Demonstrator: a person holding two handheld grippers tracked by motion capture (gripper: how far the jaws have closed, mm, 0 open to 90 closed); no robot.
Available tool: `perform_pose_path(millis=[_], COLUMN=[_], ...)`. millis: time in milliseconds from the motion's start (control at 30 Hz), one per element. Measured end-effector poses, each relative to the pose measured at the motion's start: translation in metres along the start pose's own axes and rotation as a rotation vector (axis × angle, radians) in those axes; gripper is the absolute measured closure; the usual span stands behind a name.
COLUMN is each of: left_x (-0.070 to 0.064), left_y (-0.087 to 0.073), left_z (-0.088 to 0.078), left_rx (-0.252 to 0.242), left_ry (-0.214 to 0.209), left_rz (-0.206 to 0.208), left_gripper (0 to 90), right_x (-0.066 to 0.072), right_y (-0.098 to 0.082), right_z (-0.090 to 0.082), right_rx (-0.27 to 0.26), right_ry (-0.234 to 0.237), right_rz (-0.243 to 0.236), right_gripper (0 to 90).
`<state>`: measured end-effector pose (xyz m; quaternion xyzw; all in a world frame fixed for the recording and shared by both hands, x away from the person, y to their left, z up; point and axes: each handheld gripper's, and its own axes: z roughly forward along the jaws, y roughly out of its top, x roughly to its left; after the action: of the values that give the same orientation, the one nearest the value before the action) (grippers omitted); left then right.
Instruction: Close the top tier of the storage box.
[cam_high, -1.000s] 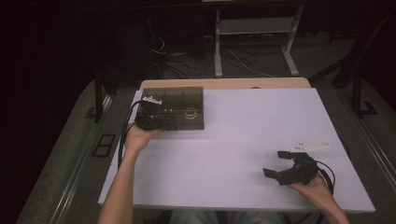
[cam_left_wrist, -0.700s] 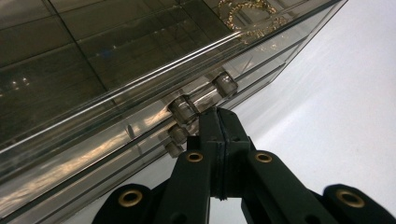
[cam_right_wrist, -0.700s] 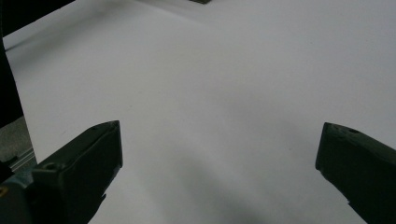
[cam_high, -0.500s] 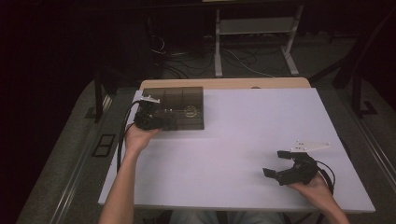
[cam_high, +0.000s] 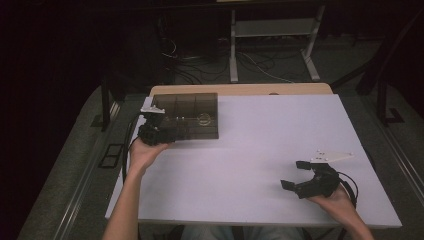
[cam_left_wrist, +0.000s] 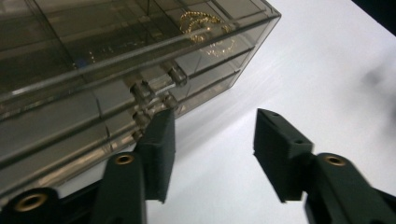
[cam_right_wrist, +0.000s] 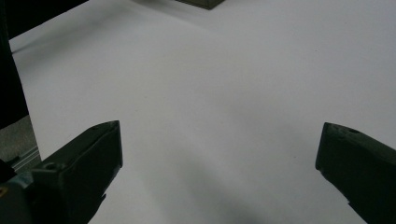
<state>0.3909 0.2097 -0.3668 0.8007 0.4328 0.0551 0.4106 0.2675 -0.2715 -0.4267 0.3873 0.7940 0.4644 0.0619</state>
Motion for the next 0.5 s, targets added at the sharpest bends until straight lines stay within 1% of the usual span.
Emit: perform_pose_path(millis=[33,67,133,167,200,300,333,400,467,500], left_x=[-0.001,-0.002,-0.005,-0.007,-0.008,-0.012,-0.013,-0.015,-0.017,-0.018], left_y=[-0.002,-0.003,-0.007,-0.008,-0.01,-0.013,-0.015,-0.016,-0.018,-0.019], left_z=[-0.002,-0.003,-0.007,-0.008,-0.01,-0.013,-0.015,-0.017,-0.019,-0.02], left_rx=[-0.007,-0.018,-0.041,-0.049,-0.055,-0.067,-0.065,-0.073,-0.096,-0.103], left_ry=[-0.001,0.004,0.024,0.039,0.053,0.071,0.075,0.067,0.061,0.06], left_rz=[0.005,0.001,-0.001,-0.003,0.005,0.009,0.01,0.001,-0.016,-0.015], left_gripper=[43.2,40.1,33.3,28.7,23.7,11.9,8.8,2.2,0.5,0.0], right_x=[0.0,0.0,0.0,0.0,0.0,0.001,0.001,0.001,0.001,0.001], right_y=[0.0,0.0,0.0,0.0,0.0,0.0,0.0,0.0,0.0,0.0], right_z=[0.0,0.0,0.0,0.0,0.0,0.0,0.0,0.001,0.0,0.0], right_rx=[0.0,0.0,-0.001,-0.001,-0.002,-0.001,0.0,0.001,-0.001,-0.003], right_ry=[0.001,0.001,0.001,0.002,0.002,0.002,0.0,0.001,0.001,-0.001], right_rz=[-0.001,-0.003,-0.002,-0.002,-0.003,-0.003,-0.007,-0.008,-0.008,-0.01], right_gripper=[0.0,0.1,0.0,0.0,0.1,0.1,0.0,0.0,0.0,0.1])
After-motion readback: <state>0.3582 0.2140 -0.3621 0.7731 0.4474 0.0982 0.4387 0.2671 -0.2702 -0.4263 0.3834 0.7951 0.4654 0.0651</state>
